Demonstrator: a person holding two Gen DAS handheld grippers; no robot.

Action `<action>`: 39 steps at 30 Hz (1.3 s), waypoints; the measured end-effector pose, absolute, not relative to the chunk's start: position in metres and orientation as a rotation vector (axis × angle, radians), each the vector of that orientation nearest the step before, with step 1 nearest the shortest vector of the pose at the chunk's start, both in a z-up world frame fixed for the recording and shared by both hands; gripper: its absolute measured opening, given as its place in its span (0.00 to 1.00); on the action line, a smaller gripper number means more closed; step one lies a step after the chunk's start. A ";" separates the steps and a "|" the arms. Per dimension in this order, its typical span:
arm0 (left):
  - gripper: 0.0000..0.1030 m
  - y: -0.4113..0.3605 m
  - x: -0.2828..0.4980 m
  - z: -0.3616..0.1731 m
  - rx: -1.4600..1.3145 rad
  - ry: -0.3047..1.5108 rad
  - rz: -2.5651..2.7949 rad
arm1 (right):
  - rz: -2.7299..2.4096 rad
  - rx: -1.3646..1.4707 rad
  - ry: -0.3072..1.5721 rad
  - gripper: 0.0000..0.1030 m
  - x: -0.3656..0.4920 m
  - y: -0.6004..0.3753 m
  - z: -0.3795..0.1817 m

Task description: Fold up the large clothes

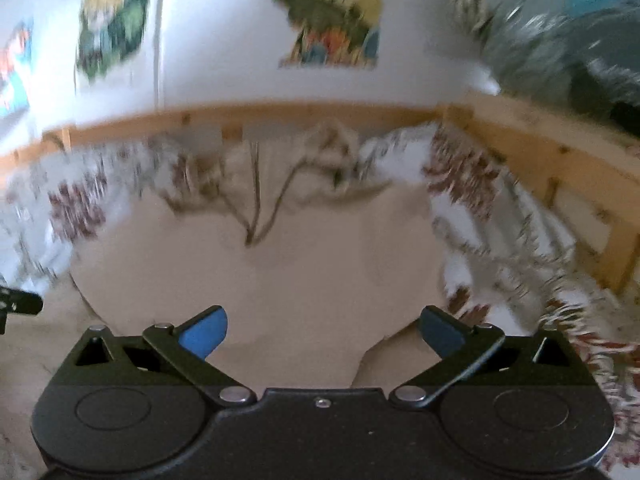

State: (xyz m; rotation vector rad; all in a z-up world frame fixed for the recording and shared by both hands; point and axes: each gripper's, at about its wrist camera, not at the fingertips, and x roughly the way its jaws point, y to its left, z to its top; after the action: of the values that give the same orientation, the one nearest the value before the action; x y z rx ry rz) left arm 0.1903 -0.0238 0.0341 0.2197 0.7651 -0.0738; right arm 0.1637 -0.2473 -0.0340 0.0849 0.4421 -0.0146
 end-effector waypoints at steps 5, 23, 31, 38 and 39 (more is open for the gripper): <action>0.99 -0.017 0.151 0.133 0.218 0.698 -0.098 | 0.032 0.164 0.305 0.99 0.116 -0.266 -0.011; 0.99 -0.002 0.147 0.172 0.121 0.804 0.078 | 0.041 0.430 0.316 0.99 0.114 -0.314 -0.035; 0.99 -0.007 0.178 0.137 0.189 0.891 0.118 | 0.066 0.477 0.404 0.99 0.134 -0.297 -0.031; 0.99 -0.026 0.270 0.156 0.309 0.835 0.092 | -0.053 0.503 0.485 0.99 0.156 -0.309 -0.061; 0.99 -0.030 0.284 0.152 0.334 0.781 0.071 | -0.071 0.517 0.481 0.99 0.160 -0.313 -0.064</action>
State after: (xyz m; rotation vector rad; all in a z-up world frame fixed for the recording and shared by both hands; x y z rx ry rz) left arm 0.2845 -0.0295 0.1516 0.3335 0.7809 0.0705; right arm 0.1602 -0.3130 -0.0643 0.5165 0.4812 -0.0707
